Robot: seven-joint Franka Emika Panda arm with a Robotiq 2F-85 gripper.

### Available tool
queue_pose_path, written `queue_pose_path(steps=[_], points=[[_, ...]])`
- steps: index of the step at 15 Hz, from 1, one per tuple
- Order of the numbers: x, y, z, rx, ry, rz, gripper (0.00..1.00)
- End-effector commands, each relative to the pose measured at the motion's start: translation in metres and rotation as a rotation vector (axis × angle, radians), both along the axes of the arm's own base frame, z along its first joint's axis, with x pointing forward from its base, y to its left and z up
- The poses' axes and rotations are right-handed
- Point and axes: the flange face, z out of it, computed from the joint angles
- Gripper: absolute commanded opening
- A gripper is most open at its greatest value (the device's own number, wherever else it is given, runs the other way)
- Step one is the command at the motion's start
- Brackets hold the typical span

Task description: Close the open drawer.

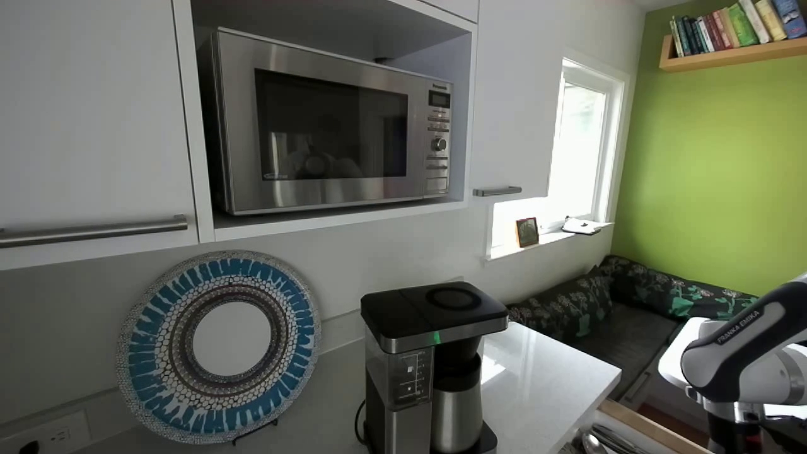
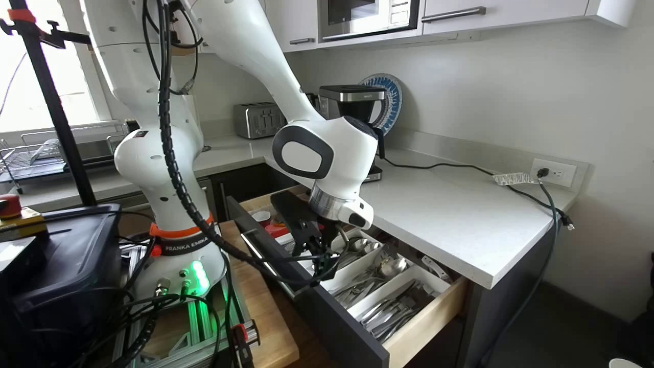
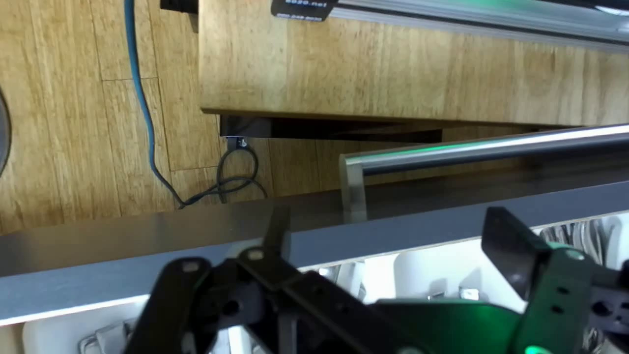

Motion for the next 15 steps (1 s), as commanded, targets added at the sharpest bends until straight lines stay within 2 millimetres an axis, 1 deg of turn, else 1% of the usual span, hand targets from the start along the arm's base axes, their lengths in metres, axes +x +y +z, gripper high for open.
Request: queue_pose_path(steps=[1,4,6,11,15], points=[[-0.011,-0.005,-0.021,0.059,0.008,-0.024,1.0],[-0.017,-0.008,-0.034,0.087,-0.007,-0.012,1.0],[-0.015,-0.011,-0.038,0.089,-0.041,-0.009,1.0],[-0.003,-0.008,-0.043,0.087,-0.145,-0.106,1.0],[0.018,0.005,-0.043,0.085,-0.241,-0.127,1.0]])
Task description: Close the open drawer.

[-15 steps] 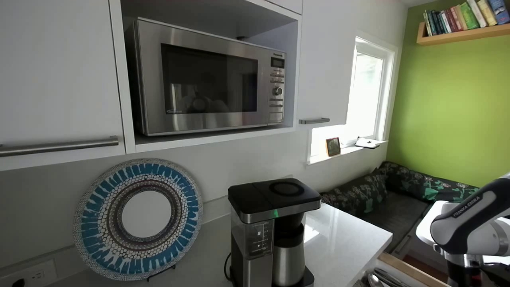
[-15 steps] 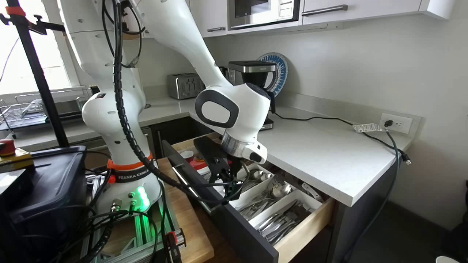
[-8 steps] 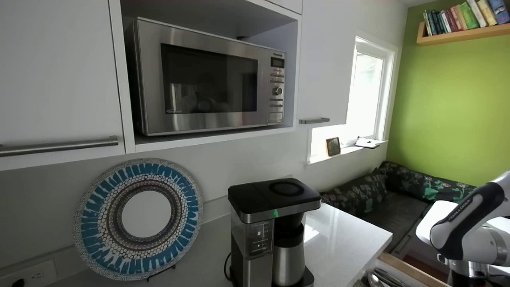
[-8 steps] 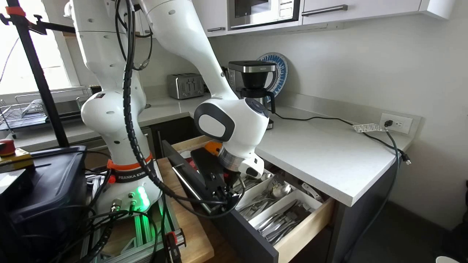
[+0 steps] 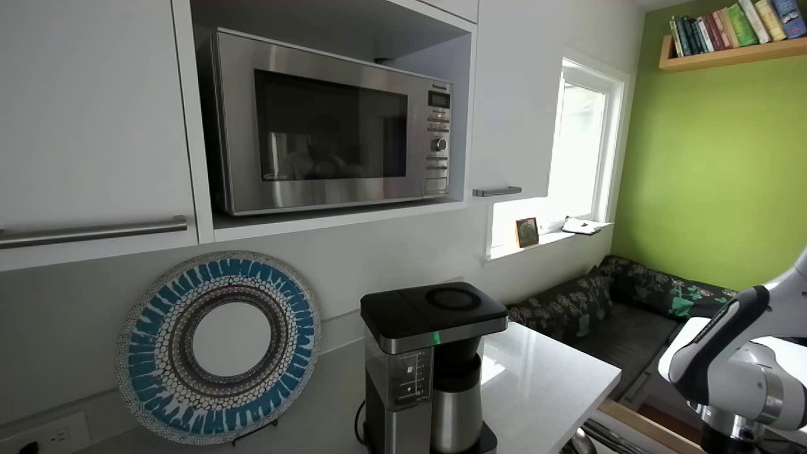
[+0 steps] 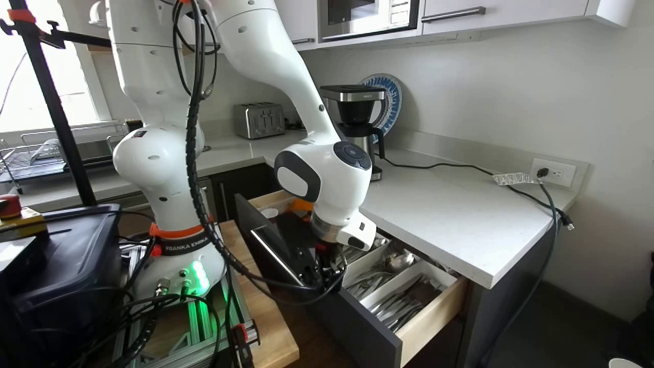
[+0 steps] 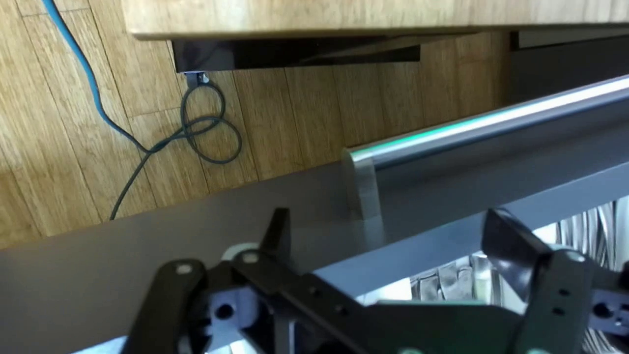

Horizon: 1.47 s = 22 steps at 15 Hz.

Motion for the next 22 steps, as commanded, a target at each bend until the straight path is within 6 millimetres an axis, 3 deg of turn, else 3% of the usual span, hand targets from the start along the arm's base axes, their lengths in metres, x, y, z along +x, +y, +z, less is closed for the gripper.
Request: queue_pose_path(steps=[1,8,13,22], points=[[0.018,0.012,-0.002,-0.013,-0.094,0.007,1.0],[0.04,0.029,0.005,-0.036,-0.323,0.162,1.0],[0.056,0.056,0.003,-0.037,-0.413,0.24,1.0],[0.1,0.082,-0.008,-0.053,-0.471,0.219,1.0]])
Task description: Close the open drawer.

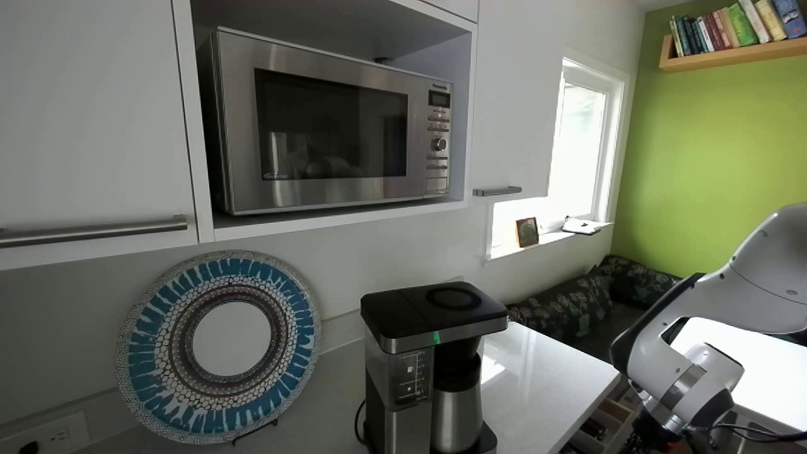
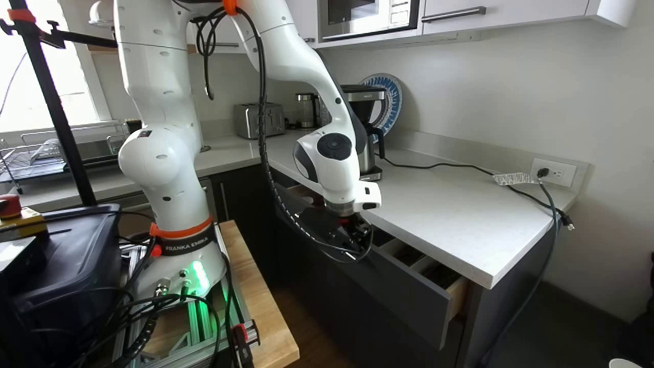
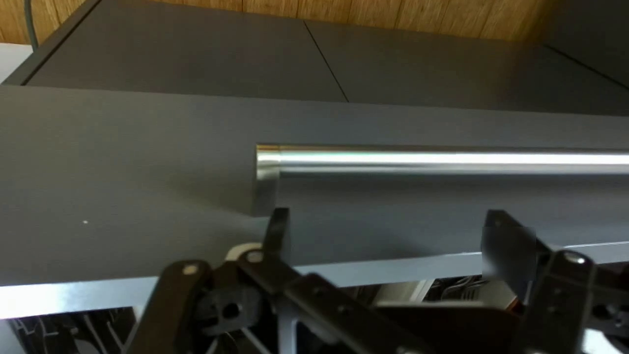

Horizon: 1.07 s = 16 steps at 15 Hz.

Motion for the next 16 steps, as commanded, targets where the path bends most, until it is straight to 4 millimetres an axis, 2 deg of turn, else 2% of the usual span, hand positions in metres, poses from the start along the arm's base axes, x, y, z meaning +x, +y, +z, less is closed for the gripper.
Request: queue_pose_path(steps=[1,3,4,8,13,16], points=[[0.026,0.007,-0.014,0.001,-0.002,-0.022,1.0],[0.036,0.012,-0.017,0.005,-0.001,-0.025,1.0],[0.024,0.008,-0.008,0.013,-0.008,-0.011,1.0],[0.028,0.008,-0.009,0.013,-0.009,-0.007,1.0],[0.022,-0.004,0.035,-0.061,-0.162,-0.076,1.0],[0.021,-0.003,0.037,-0.078,-0.136,-0.122,1.0]])
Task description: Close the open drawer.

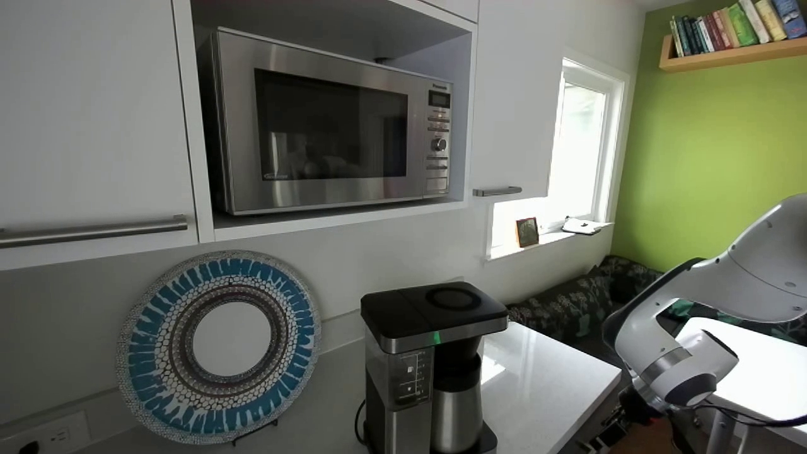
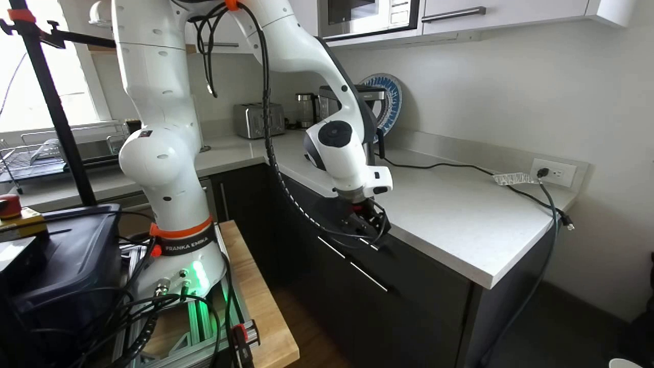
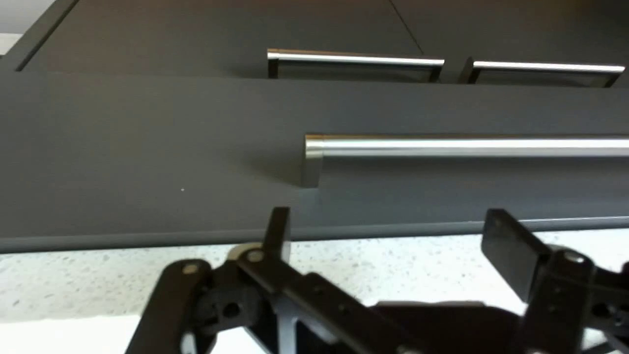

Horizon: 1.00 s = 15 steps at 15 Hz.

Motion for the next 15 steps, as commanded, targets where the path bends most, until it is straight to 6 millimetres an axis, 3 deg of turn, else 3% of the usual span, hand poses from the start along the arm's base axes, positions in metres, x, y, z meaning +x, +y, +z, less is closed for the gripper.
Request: queue_pose_path(steps=[1,12,15], points=[[-0.01,0.004,0.007,-0.023,0.009,-0.046,1.0],[-0.044,0.005,0.023,-0.091,0.054,-0.111,1.0],[-0.032,-0.002,0.024,-0.102,0.056,-0.123,1.0]])
